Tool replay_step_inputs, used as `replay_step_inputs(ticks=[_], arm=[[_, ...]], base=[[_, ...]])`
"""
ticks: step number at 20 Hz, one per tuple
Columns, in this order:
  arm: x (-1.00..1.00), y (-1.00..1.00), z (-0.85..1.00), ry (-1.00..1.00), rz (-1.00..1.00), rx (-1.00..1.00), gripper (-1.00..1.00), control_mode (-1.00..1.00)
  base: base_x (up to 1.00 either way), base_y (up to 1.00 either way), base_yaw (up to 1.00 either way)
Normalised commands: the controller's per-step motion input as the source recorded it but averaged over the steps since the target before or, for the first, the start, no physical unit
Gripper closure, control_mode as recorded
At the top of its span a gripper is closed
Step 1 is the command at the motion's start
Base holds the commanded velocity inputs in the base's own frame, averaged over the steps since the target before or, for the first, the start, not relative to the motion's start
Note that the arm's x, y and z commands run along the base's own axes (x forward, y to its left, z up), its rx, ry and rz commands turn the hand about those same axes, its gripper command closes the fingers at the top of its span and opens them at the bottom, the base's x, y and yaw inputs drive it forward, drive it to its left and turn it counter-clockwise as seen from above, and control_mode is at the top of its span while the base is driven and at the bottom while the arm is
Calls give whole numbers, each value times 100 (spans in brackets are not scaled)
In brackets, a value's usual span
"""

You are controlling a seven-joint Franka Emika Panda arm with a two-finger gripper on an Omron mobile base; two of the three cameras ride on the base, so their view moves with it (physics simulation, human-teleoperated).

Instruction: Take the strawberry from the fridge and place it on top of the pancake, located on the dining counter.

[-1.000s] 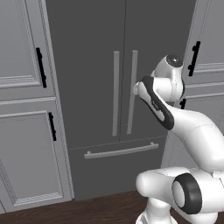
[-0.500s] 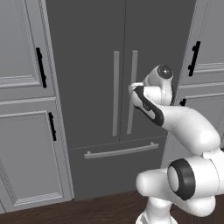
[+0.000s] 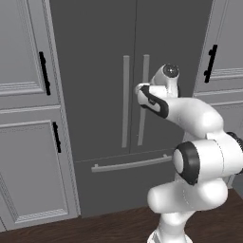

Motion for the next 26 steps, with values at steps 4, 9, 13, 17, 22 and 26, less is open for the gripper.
replay_step_inputs(ticks=[4, 9, 13, 17, 22, 26], arm=[[49, -4, -4, -2, 0, 0, -100, -100], [43, -1, -3, -4, 0, 0, -100, -100], [41, 0, -7, -6, 0, -1, -100, -100], [42, -3, -6, -6, 0, -1, -100, -100], [40, -5, -10, -8, 0, -2, -100, -100], [42, -8, -5, -8, 0, -1, -100, -100]], base=[[0, 0, 0], [0, 0, 0], [0, 0, 0], [0, 0, 0], [0, 0, 0], [0, 0, 0]])
